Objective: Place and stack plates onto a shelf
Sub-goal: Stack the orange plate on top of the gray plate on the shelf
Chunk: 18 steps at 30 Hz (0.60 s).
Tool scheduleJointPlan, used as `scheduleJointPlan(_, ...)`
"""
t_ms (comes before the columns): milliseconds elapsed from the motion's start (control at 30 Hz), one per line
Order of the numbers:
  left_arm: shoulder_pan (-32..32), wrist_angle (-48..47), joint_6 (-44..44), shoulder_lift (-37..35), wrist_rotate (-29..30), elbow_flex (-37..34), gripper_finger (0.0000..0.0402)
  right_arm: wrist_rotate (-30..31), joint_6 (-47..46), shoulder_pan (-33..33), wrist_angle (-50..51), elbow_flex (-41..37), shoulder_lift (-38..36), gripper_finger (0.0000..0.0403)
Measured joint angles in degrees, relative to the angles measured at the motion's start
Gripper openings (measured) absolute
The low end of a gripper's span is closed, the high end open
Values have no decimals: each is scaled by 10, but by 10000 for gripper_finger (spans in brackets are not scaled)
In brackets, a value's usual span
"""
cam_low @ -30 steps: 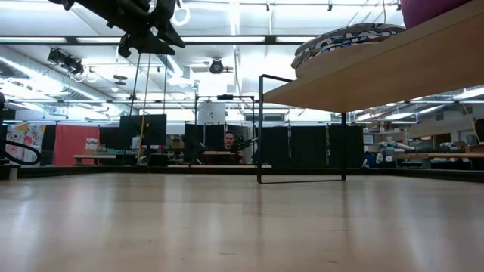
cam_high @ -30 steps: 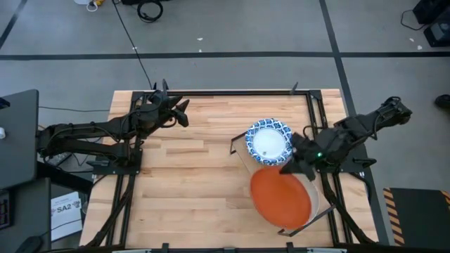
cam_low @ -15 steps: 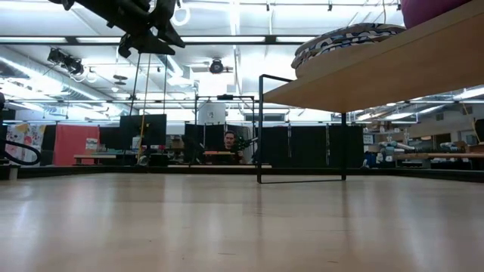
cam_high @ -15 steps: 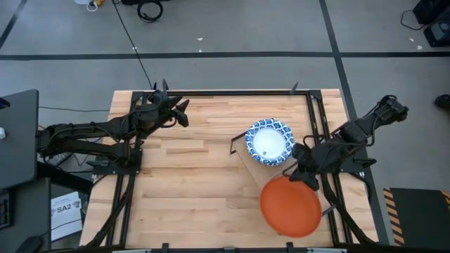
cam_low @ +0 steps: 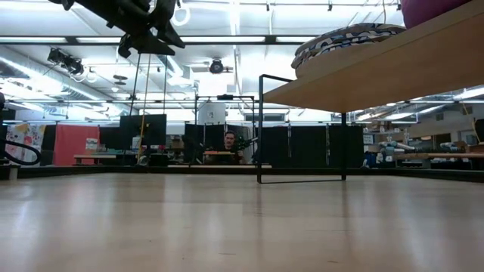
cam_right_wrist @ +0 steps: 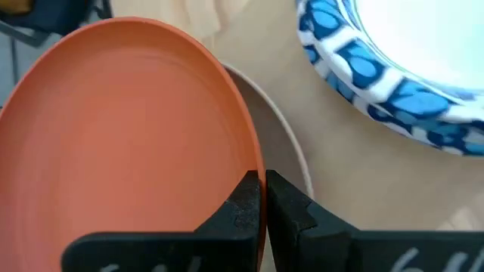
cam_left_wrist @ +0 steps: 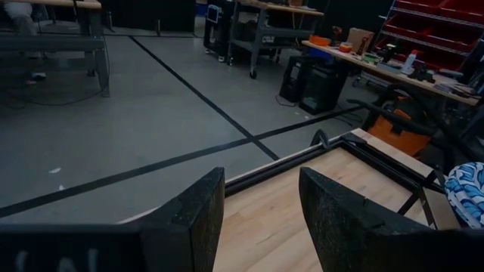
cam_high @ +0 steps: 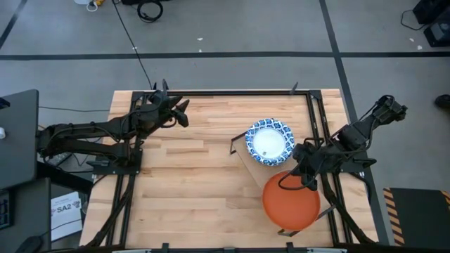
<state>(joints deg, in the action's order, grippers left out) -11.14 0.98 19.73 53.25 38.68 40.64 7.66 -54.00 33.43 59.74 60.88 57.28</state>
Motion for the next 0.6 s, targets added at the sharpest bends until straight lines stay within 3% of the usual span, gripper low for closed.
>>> scheduleJointPlan(600, 0, -5, 0, 0, 0, 0, 178, -17, -5, 0, 108, 1, 0, 15)
